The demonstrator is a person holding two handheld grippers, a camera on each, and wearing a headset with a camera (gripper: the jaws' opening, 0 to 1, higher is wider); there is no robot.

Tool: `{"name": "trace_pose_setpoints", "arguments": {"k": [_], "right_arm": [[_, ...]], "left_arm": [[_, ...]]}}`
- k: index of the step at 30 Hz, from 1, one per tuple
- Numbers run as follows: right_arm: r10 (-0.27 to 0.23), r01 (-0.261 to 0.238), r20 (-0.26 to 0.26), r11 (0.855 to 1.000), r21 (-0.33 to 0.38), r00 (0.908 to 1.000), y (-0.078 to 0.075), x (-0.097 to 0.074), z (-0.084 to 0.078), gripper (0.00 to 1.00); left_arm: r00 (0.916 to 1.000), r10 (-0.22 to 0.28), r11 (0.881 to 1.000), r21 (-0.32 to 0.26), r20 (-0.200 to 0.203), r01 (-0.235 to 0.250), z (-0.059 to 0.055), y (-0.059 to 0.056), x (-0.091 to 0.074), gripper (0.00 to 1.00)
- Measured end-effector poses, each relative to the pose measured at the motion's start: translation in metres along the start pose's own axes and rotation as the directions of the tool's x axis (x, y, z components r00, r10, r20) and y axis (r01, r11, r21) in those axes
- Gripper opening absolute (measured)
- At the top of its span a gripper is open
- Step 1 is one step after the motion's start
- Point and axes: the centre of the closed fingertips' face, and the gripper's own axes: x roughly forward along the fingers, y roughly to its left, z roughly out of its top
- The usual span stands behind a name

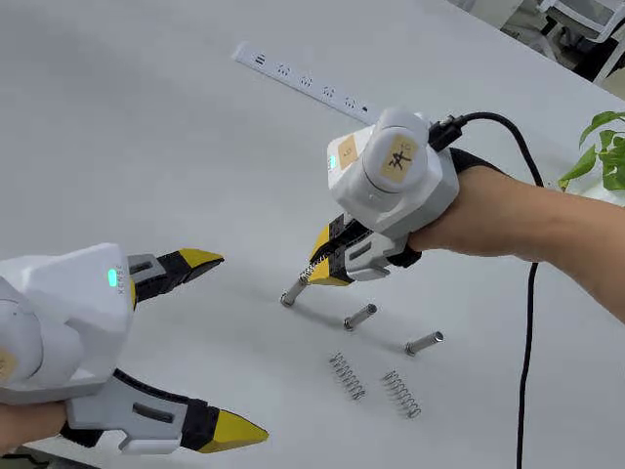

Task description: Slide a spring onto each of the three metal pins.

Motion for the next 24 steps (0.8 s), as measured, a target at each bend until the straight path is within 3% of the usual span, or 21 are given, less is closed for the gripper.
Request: {"name": "trace_pose_setpoints", "arguments": {"k": [24], "right_arm": [[0.019, -0.02, -0.022, 1.0, -0.015, 0.9996, -0.001, 0.008, -0.0002, 0.07]], "left_arm": [[0.9999, 0.001, 1.0, -0.019, 0.013, -0.001, 0.0003, 0.0014, -0.001, 0.99]]}}
